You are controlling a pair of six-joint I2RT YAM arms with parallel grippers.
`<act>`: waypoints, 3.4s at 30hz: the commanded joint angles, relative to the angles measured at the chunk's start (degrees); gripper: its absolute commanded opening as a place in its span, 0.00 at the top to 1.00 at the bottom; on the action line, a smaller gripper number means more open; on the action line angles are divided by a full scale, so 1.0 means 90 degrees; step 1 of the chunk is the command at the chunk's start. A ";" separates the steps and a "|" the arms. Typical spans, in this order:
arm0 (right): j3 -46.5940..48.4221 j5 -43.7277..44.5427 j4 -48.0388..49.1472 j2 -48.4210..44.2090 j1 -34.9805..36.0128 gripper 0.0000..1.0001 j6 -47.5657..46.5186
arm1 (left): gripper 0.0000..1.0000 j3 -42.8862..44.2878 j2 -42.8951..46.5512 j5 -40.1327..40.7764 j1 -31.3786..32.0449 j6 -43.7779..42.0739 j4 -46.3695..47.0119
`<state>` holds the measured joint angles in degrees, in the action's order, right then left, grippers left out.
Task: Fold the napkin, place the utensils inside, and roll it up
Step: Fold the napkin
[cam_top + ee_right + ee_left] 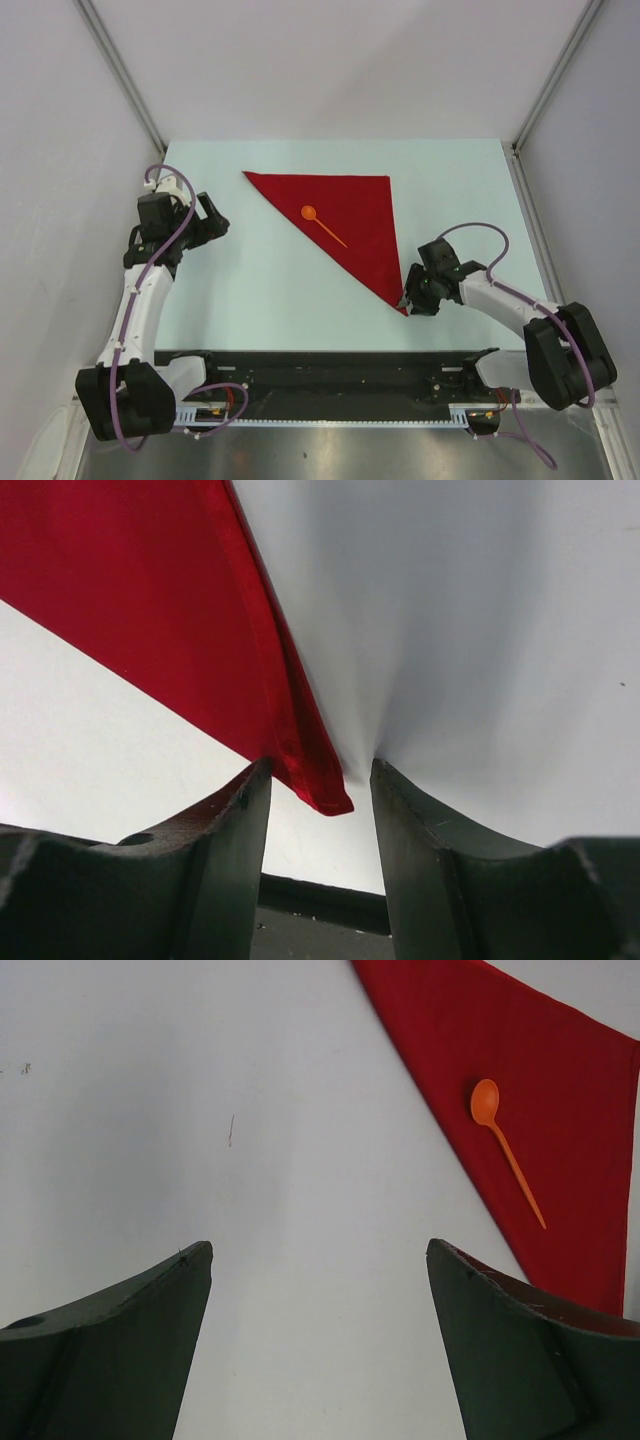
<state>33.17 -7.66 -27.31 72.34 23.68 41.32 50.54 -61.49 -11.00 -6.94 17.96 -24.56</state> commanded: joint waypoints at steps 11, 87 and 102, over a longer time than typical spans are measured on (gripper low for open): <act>-0.0150 0.0607 -0.0120 0.0556 0.0230 0.61 0.0243 | 0.08 -0.0030 0.0172 -0.0223 -0.0040 0.0065 0.0219; 0.8003 0.0265 0.0710 0.6113 0.1343 1.00 -0.1076 | 0.08 -0.0069 0.0251 -0.0476 -0.0049 0.0124 0.0316; 0.8414 0.0021 0.0593 0.6232 0.1451 0.51 -0.1261 | 0.08 -0.0089 0.0153 -0.0447 -0.0049 0.0124 0.0336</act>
<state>106.34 -6.39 -22.87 130.98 36.23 31.20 50.35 -60.69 -14.35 -6.94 18.59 -23.24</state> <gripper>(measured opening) 0.410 0.923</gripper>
